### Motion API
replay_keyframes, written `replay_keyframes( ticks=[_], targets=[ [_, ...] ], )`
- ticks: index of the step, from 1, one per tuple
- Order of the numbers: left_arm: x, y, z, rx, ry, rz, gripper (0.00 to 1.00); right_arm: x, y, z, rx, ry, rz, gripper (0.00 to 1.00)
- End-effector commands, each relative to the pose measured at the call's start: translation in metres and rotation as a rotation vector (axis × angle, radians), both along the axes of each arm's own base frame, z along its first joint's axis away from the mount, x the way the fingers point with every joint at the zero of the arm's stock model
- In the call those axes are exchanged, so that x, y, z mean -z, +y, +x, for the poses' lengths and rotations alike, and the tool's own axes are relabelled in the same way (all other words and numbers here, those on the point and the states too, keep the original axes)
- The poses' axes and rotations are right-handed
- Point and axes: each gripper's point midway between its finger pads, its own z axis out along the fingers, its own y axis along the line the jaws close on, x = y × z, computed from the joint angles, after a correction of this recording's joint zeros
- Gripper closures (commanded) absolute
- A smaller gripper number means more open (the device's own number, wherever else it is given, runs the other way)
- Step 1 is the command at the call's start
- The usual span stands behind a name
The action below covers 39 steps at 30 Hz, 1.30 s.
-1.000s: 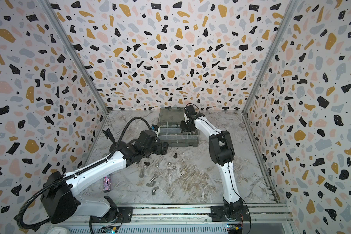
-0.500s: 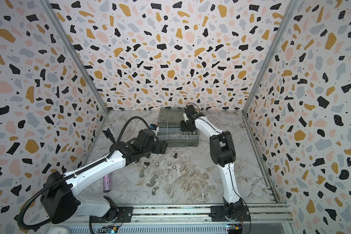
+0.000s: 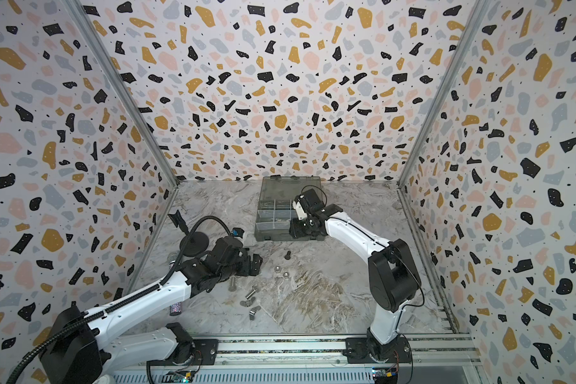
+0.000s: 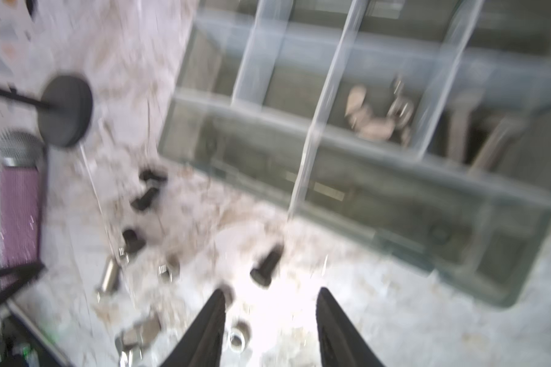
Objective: Sort the screws and nuts into containers
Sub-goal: Place the nut into the container, then pick up the screw at the center of the table.
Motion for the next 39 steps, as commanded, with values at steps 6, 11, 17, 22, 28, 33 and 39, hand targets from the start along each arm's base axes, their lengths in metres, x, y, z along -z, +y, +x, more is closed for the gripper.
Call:
replay_keyframes(
  ticks=[6, 11, 17, 22, 28, 33, 39],
  targets=[
    [0.012, 0.015, -0.004, -0.107, -0.005, -0.033, 0.1, 0.016, -0.005, -0.058, -0.04, 0.039, 0.023, 0.52],
    [0.031, 0.02, -0.008, -0.138, 0.03, -0.026, 0.14, 0.014, -0.013, -0.073, -0.048, 0.03, 0.037, 0.52],
    [0.043, 0.03, -0.011, -0.189, 0.051, 0.003, 0.18, 0.02, -0.019, -0.083, -0.056, 0.038, 0.04, 0.52],
    [0.052, 0.038, -0.017, -0.219, 0.071, 0.012, 0.2, 0.024, -0.017, -0.088, -0.075, 0.051, 0.056, 0.53],
    [0.055, 0.044, -0.02, -0.25, 0.076, 0.016, 0.21, 0.029, -0.009, -0.094, -0.106, 0.067, 0.059, 0.53],
    [0.07, 0.052, -0.025, -0.271, 0.103, 0.059, 0.21, 0.026, -0.008, -0.094, -0.113, 0.057, 0.062, 0.53],
    [0.087, 0.058, -0.025, -0.29, 0.135, 0.098, 0.26, 0.021, -0.01, -0.098, -0.127, 0.051, 0.066, 0.5]
  ],
)
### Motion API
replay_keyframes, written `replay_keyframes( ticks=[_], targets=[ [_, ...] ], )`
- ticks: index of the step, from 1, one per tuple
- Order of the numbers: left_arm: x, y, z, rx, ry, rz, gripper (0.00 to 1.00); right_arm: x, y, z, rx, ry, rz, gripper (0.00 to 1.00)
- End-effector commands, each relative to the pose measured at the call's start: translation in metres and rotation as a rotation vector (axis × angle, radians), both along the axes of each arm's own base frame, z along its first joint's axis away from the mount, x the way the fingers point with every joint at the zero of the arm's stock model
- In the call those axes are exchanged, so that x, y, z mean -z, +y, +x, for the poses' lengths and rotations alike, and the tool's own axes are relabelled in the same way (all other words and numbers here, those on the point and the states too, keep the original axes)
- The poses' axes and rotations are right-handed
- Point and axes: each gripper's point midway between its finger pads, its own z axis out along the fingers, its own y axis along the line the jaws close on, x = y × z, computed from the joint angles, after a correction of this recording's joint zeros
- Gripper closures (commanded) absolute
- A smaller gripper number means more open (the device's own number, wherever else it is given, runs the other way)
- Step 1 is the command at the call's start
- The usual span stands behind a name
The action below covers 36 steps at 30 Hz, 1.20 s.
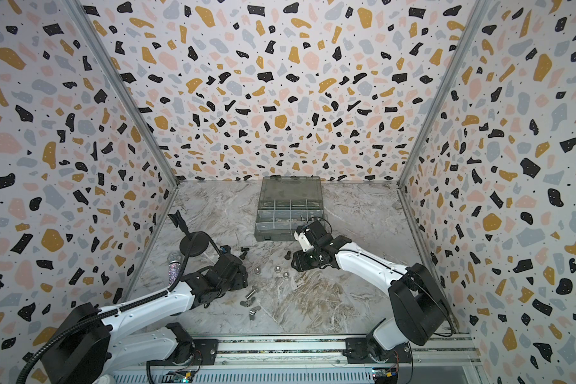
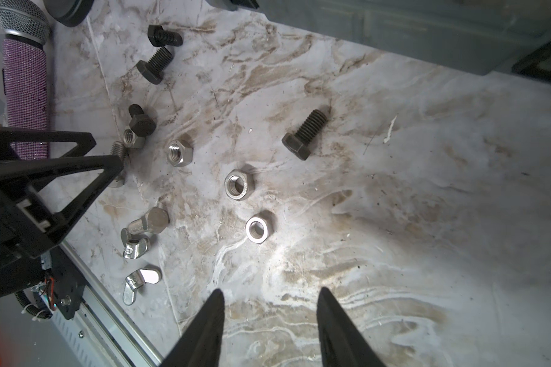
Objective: Sort the screws and nuts into containers
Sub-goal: Pick up the screw at the center of the table.
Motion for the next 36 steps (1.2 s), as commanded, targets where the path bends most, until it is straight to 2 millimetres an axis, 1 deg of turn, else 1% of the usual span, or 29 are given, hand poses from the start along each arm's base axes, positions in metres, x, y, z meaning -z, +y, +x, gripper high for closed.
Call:
replay_keyframes(
  ticks=[1, 8, 13, 15, 22, 26, 30, 34, 36],
  targets=[
    [0.012, 0.009, -0.001, -0.035, 0.011, 0.023, 0.26, -0.011, -0.002, -0.006, -0.025, -0.019, 0.01, 0.49],
    [0.026, 0.011, -0.004, -0.047, 0.054, 0.031, 0.36, -0.022, -0.01, -0.007, -0.018, -0.055, 0.009, 0.46],
    [0.031, 0.013, -0.008, -0.055, 0.071, 0.032, 0.46, -0.019, -0.016, -0.005, -0.007, -0.045, 0.013, 0.46],
    [0.033, 0.014, -0.009, -0.057, 0.077, 0.034, 0.52, -0.019, -0.018, -0.004, -0.006, -0.041, 0.017, 0.46],
    [0.037, 0.015, -0.014, -0.056, 0.098, 0.029, 0.54, -0.021, -0.022, -0.002, 0.002, -0.046, 0.024, 0.46],
    [0.038, 0.011, -0.015, -0.049, 0.105, 0.014, 0.66, -0.02, -0.025, -0.001, 0.008, -0.044, 0.02, 0.46],
    [0.039, 0.007, -0.015, -0.038, 0.118, 0.004, 0.69, -0.019, -0.027, -0.002, 0.01, -0.038, 0.02, 0.46],
    [0.037, 0.001, -0.015, -0.027, 0.123, -0.025, 0.82, -0.018, -0.031, 0.0, 0.021, -0.037, 0.017, 0.46],
    [0.035, -0.003, -0.014, -0.019, 0.125, -0.035, 0.84, -0.02, -0.035, 0.002, 0.033, -0.04, 0.019, 0.46]
  ],
)
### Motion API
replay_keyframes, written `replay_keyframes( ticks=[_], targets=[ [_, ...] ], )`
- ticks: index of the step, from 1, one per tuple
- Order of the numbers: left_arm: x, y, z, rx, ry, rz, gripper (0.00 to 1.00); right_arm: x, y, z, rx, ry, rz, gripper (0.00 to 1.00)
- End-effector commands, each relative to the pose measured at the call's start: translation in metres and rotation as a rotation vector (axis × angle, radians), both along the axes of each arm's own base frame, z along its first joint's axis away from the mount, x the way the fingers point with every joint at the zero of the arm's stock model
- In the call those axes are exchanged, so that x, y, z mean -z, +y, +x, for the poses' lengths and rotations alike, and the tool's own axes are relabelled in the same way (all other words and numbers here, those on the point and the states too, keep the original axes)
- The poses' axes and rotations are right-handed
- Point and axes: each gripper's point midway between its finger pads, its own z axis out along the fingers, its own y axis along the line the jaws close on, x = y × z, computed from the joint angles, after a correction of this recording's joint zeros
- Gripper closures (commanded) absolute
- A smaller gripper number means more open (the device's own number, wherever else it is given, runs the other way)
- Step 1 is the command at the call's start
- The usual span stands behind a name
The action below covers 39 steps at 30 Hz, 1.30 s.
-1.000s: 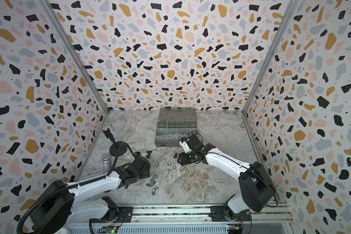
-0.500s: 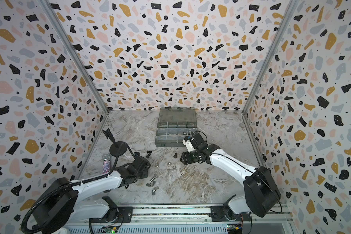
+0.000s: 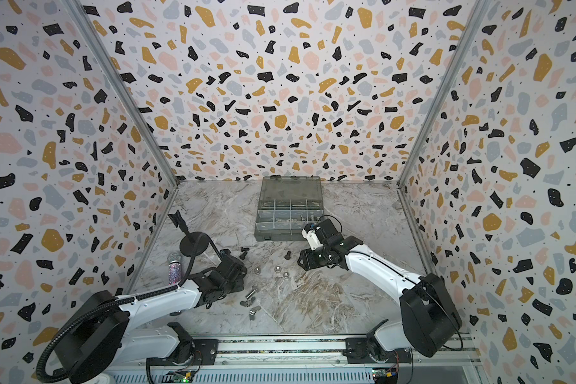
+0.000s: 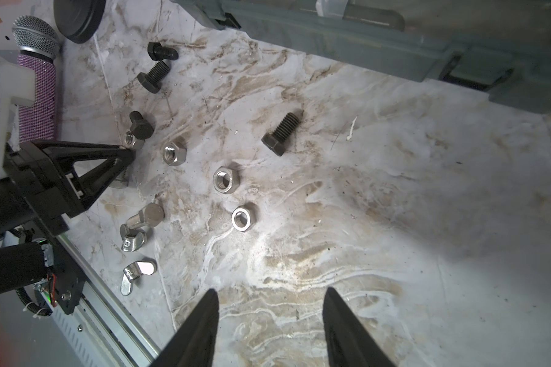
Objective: Sort the screws and nuts into containers
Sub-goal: Pick up the screw at the center of the table, then place the screw into the container.
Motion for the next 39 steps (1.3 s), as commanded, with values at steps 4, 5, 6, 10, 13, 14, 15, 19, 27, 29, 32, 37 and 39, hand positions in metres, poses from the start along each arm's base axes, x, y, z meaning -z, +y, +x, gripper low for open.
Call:
replay_keyframes(
  ticks=[4, 5, 6, 10, 13, 14, 15, 19, 27, 29, 32, 37, 39],
  targets=[
    [-0.001, -0.015, -0.006, 0.043, 0.056, -0.037, 0.86, -0.013, -0.018, 0.005, 0.035, -0.027, 0.01, 0.46],
    [-0.004, -0.017, -0.005, 0.045, 0.052, -0.039, 0.87, -0.014, -0.021, 0.007, 0.044, -0.028, 0.012, 0.46],
    [-0.007, -0.019, -0.004, 0.05, 0.048, -0.04, 0.88, -0.015, -0.024, 0.009, 0.05, -0.031, 0.014, 0.46],
    [-0.019, -0.027, 0.002, 0.062, 0.031, -0.045, 0.89, -0.017, -0.032, 0.013, 0.07, -0.036, 0.018, 0.46],
    [-0.025, -0.031, 0.005, 0.067, 0.022, -0.051, 0.89, -0.019, -0.033, 0.015, 0.077, -0.039, 0.027, 0.46],
    [-0.026, -0.032, 0.005, 0.067, 0.021, -0.053, 0.89, -0.019, -0.033, 0.015, 0.076, -0.038, 0.029, 0.46],
    [-0.028, -0.033, 0.006, 0.069, 0.017, -0.055, 0.89, -0.019, -0.033, 0.015, 0.079, -0.039, 0.03, 0.46],
    [-0.037, -0.038, 0.012, 0.077, 0.001, -0.065, 0.9, -0.022, -0.037, 0.017, 0.091, -0.046, 0.034, 0.46],
    [-0.073, -0.07, 0.044, 0.137, -0.064, -0.094, 0.9, -0.024, -0.049, 0.022, 0.136, -0.057, 0.039, 0.46],
    [-0.084, -0.081, 0.058, 0.155, -0.082, -0.095, 0.9, -0.026, -0.051, 0.023, 0.145, -0.061, 0.042, 0.46],
    [-0.103, -0.102, 0.08, 0.187, -0.114, -0.106, 0.91, -0.028, -0.054, 0.025, 0.154, -0.066, 0.048, 0.45],
    [-0.135, -0.144, 0.121, 0.239, -0.171, -0.134, 0.91, -0.031, -0.061, 0.029, 0.178, -0.076, 0.055, 0.41],
    [-0.147, -0.161, 0.139, 0.256, -0.19, -0.146, 0.91, -0.031, -0.066, 0.033, 0.196, -0.078, 0.056, 0.41]
  ],
)
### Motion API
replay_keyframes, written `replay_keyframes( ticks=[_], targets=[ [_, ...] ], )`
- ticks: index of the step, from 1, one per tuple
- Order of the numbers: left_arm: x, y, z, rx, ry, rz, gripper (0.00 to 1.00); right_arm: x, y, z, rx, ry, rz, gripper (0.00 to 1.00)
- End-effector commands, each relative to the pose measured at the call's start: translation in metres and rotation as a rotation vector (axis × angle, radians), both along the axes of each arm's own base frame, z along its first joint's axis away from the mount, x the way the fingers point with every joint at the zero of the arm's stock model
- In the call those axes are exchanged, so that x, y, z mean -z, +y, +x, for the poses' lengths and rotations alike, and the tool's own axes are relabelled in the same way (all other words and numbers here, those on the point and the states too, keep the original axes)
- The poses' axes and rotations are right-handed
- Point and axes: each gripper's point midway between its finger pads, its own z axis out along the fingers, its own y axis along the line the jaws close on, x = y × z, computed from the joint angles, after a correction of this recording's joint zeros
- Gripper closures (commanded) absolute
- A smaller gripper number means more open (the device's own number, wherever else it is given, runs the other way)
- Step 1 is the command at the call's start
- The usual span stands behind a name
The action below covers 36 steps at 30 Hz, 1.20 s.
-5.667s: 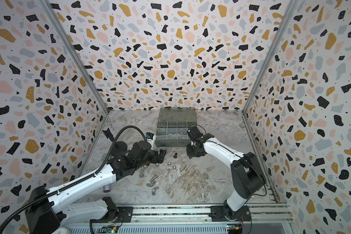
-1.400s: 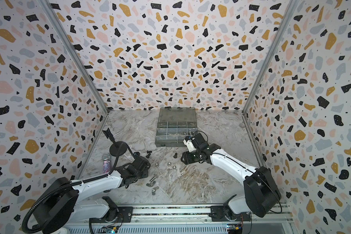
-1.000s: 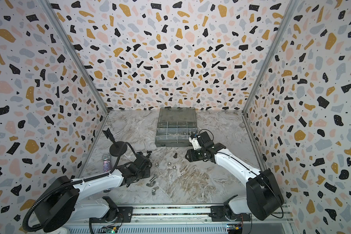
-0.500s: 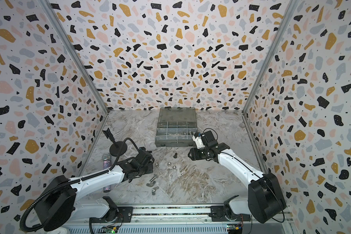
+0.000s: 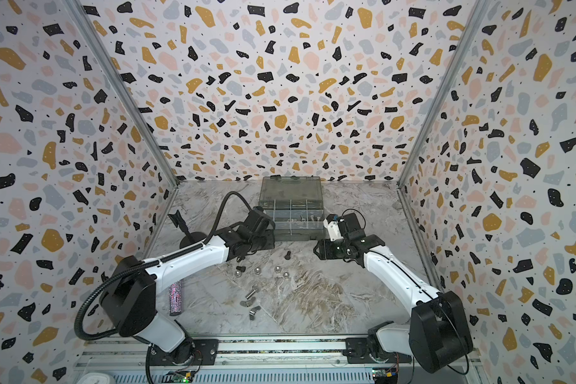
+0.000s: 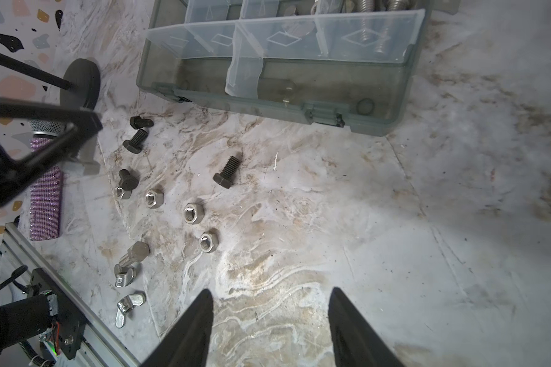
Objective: Sort the screws and nuts into containers
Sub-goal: Place the screw into the container.
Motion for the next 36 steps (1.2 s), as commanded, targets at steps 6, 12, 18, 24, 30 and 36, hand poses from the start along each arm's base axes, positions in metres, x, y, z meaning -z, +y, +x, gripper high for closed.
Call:
replay_keyframes(
  ticks=[6, 12, 18, 24, 30, 36],
  targets=[
    [-0.046, -0.082, 0.069, 0.121, -0.085, -0.076, 0.91, -0.014, -0.024, 0.027, 0.096, -0.048, 0.022, 0.4],
    [-0.043, -0.129, 0.113, 0.16, -0.084, -0.1, 0.91, -0.02, -0.035, 0.054, 0.145, -0.059, 0.033, 0.39],
    [-0.031, -0.163, 0.134, 0.19, -0.08, -0.174, 0.91, -0.022, -0.046, 0.074, 0.185, -0.057, 0.059, 0.38],
    [-0.014, -0.17, 0.144, 0.192, -0.092, -0.217, 0.9, -0.019, -0.054, 0.082, 0.201, -0.049, 0.058, 0.38],
    [0.004, -0.184, 0.148, 0.209, -0.073, -0.288, 0.91, -0.012, -0.058, 0.082, 0.21, -0.03, 0.056, 0.38],
    [0.019, -0.184, 0.151, 0.202, -0.063, -0.284, 0.9, -0.007, -0.058, 0.083, 0.204, -0.017, 0.066, 0.38]
  ],
)
